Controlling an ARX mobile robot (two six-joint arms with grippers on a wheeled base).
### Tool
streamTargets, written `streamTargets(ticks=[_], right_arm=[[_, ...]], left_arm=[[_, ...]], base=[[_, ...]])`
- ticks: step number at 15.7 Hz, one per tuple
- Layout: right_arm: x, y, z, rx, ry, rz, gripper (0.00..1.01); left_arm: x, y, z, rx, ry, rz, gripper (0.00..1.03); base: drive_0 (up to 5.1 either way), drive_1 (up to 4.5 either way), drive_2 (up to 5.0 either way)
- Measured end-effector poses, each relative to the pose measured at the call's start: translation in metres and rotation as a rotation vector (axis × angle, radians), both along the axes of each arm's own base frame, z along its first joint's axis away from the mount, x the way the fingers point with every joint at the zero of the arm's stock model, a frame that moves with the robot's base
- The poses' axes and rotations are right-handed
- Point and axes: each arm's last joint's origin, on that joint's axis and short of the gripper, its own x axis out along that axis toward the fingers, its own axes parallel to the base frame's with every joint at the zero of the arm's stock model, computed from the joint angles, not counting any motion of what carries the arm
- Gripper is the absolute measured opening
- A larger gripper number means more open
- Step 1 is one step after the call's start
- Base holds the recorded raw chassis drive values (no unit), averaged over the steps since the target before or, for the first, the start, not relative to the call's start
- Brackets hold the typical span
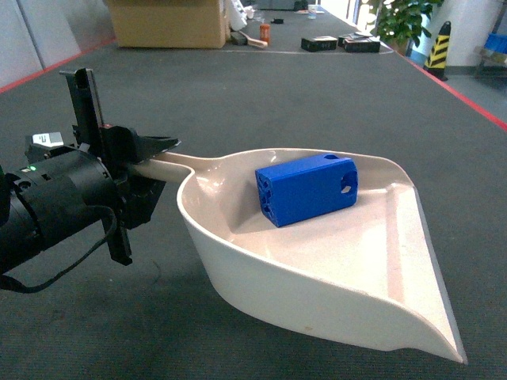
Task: Place part in tray to right shelf
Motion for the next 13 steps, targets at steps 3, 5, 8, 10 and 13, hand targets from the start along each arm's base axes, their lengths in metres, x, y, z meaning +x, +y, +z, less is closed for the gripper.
streamTargets(ticks=[3,5,8,10,13], right_arm=[[0.0004,0.0000,-0.0010,0.000,0.008,0.002,0.86],[0.0004,0.0001,-0.0009,0.000,0.007,0.002,0.98],[0.0003,0.0000,-0.0008,0.000,0.007,0.002,0.98],[0.0003,0.0000,-0.0008,0.000,0.006,0.002,0.98],[0.0002,0.0000,-0.0003,0.000,0.001,0.002,0.98]], left_arm=[[0.0005,0.0019,-0.0003,0.003,0.002,0.009,0.14],[0.0005,0.0015,0.0000,0.001,-0.001,0.007,0.14],[0.0000,0.0001,0.0000,0.001,0.000,0.000,0.14],[0.0000,0.0000,0.0003,0.000,-0.004,0.000,0.14],[0.0000,0.0000,0.0009,-0.001,-0.007,0.000,0.14]], base=[[4.2,-4.44,0.4],[4.4,-4.23,-0.1],[4.6,-3.97,-0.3],[4.8,-3.71,-0.7],[4.8,-3.45,-1.4]])
